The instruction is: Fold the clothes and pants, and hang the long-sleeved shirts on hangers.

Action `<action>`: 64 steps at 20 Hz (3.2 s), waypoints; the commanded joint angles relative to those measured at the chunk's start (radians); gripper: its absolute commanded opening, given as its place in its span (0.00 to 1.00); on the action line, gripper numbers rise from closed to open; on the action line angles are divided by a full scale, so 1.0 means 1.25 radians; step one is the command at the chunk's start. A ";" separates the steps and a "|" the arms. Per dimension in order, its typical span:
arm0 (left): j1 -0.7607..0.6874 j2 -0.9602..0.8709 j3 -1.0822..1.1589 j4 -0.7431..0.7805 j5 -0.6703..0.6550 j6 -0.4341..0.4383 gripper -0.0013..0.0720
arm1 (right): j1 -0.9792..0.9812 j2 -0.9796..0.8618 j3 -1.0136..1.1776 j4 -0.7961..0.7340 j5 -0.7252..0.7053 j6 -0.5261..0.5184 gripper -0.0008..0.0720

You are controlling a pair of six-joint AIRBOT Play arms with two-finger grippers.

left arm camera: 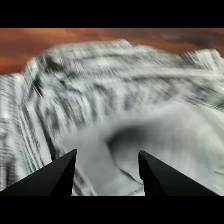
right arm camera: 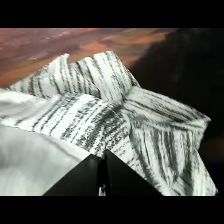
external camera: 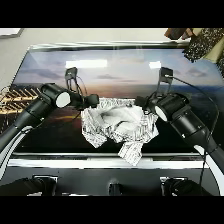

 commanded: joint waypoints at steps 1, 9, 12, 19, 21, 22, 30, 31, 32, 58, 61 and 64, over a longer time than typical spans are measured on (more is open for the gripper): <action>0.016 0.003 0.002 -0.015 0.010 0.002 0.63 | 0.001 -0.019 0.002 0.001 -0.070 -0.013 0.05; 0.364 0.172 -0.008 0.038 -0.155 0.219 0.70 | 0.001 -0.035 0.032 0.048 -0.128 -0.091 0.05; 0.557 0.241 -0.043 0.048 -0.176 0.408 0.70 | 0.001 -0.035 0.041 0.067 -0.099 -0.136 0.05; 0.790 0.239 -0.092 0.077 -0.236 0.485 1.00 | 0.001 -0.035 0.040 0.067 -0.012 -0.208 0.05; 0.880 0.239 -0.143 0.044 -0.208 0.600 1.00 | 0.001 -0.035 0.040 0.066 -0.013 -0.216 0.05; 0.933 0.239 -0.173 0.005 -0.194 0.677 1.00 | 0.001 -0.036 0.040 0.065 -0.016 -0.216 0.05; 1.140 0.237 -0.340 -0.130 -0.081 1.035 1.00 | 0.001 -0.055 0.040 0.064 -0.034 -0.216 0.05; 1.144 0.230 -0.358 -0.130 -0.065 1.057 1.00 | 0.001 -0.055 0.040 0.064 -0.042 -0.216 0.05; 1.145 0.218 -0.374 -0.130 -0.054 1.077 1.00 | 0.001 -0.055 0.040 0.064 -0.047 -0.216 0.05; 1.083 0.005 -0.418 -0.146 0.069 1.241 0.26 | 0.001 -0.055 0.040 0.058 -0.003 -0.215 0.05; 1.083 0.004 -0.419 -0.147 0.084 1.241 0.08 | 0.001 -0.055 0.040 0.058 -0.003 -0.215 0.05; 1.083 0.005 -0.415 -0.160 0.086 1.241 0.04 | 0.001 -0.055 0.040 0.058 -0.003 -0.215 0.05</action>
